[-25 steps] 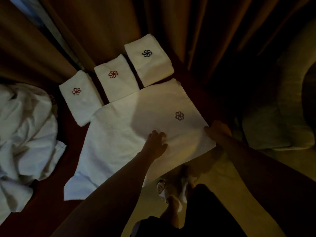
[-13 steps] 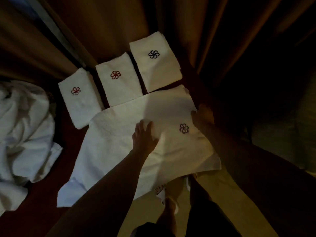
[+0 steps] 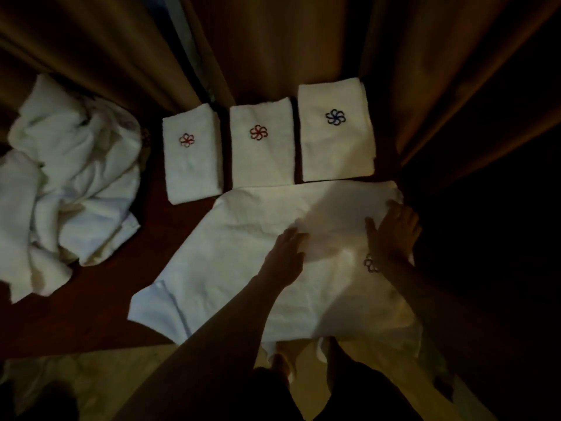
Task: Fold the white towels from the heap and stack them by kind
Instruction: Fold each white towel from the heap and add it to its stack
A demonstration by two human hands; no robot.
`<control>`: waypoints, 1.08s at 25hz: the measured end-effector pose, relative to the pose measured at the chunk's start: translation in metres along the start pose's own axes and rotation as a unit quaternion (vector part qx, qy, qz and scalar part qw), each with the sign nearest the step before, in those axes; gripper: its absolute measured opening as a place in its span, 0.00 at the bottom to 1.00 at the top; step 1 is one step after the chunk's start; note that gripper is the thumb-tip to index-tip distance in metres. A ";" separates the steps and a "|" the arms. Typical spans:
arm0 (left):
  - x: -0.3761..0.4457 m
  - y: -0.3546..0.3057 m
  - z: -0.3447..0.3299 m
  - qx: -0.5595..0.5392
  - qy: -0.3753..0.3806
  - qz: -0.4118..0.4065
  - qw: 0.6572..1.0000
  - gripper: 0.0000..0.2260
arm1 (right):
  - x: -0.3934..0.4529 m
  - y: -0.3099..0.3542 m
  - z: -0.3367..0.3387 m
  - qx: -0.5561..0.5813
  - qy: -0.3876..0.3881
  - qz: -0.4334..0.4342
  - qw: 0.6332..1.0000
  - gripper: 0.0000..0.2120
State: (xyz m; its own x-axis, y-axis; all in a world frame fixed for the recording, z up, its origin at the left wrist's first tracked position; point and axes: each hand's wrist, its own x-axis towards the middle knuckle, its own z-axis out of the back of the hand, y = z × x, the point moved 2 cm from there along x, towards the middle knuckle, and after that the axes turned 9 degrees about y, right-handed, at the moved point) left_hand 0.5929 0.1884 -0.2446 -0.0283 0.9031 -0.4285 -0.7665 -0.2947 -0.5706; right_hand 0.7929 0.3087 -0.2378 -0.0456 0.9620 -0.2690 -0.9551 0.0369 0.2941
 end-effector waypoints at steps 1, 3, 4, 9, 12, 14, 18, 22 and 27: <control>-0.008 0.004 0.003 -0.002 -0.010 0.012 1.000 0.21 | -0.011 0.019 -0.008 0.016 0.015 0.044 0.999 0.25; -0.025 0.018 0.010 0.012 -0.029 0.039 0.999 0.20 | -0.034 0.059 -0.028 0.038 0.093 0.113 0.988 0.23; -0.034 0.031 0.016 0.024 -0.043 0.049 0.998 0.20 | -0.045 0.080 -0.039 0.028 0.136 0.142 0.980 0.22; -0.075 0.116 0.063 0.061 -0.122 0.121 0.983 0.20 | -0.080 0.158 -0.077 -0.054 0.212 0.197 0.956 0.23; -0.093 0.164 0.091 0.028 -0.113 0.203 0.972 0.25 | -0.092 0.201 -0.094 -0.087 0.215 0.191 0.954 0.23; -0.101 0.194 0.104 0.015 -0.081 0.254 0.964 0.28 | -0.103 0.227 -0.105 -0.080 0.226 0.195 0.951 0.24; -0.099 0.232 0.122 -0.027 0.014 0.247 0.968 0.19 | -0.124 0.274 -0.124 -0.061 0.221 0.198 0.953 0.27; -0.095 0.242 0.137 -0.273 0.023 0.156 0.949 0.12 | -0.134 0.309 -0.134 -0.071 0.268 0.198 0.940 0.28; -0.105 0.247 0.151 -0.476 0.098 0.252 0.837 0.09 | -0.125 0.328 -0.137 -0.128 0.188 0.237 0.945 0.32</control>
State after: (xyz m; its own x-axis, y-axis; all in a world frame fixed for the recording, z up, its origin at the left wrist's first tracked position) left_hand 0.3097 0.0679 -0.2352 -0.0177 0.5476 -0.8366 0.1715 -0.8226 -0.5421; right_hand 0.4451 0.1640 -0.2329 -0.5410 0.6885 -0.4829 -0.8384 -0.4868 0.2452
